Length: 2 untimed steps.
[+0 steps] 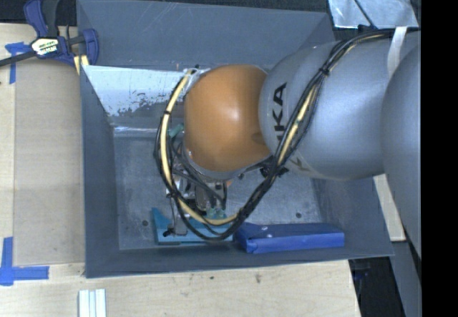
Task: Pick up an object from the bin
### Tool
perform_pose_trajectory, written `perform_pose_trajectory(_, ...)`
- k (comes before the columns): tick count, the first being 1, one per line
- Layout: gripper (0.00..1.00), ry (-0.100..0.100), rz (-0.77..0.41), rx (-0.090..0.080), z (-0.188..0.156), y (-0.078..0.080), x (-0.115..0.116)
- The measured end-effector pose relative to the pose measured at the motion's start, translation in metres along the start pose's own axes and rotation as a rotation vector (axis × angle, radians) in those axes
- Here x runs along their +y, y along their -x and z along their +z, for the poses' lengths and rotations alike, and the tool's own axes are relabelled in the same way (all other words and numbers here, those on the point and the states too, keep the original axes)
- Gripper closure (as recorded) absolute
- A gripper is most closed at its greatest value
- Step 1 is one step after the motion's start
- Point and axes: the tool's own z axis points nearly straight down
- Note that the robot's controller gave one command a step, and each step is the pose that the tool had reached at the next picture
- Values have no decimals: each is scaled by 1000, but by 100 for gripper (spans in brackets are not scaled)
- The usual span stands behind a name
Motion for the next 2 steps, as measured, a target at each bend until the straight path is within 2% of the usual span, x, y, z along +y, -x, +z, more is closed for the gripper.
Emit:
perform_pose_trajectory(1, 0, 2, 4, -8, -5, 2, -1)
perform_pose_trajectory(2, 0, 2, -2, -8, -22, 18, -25)
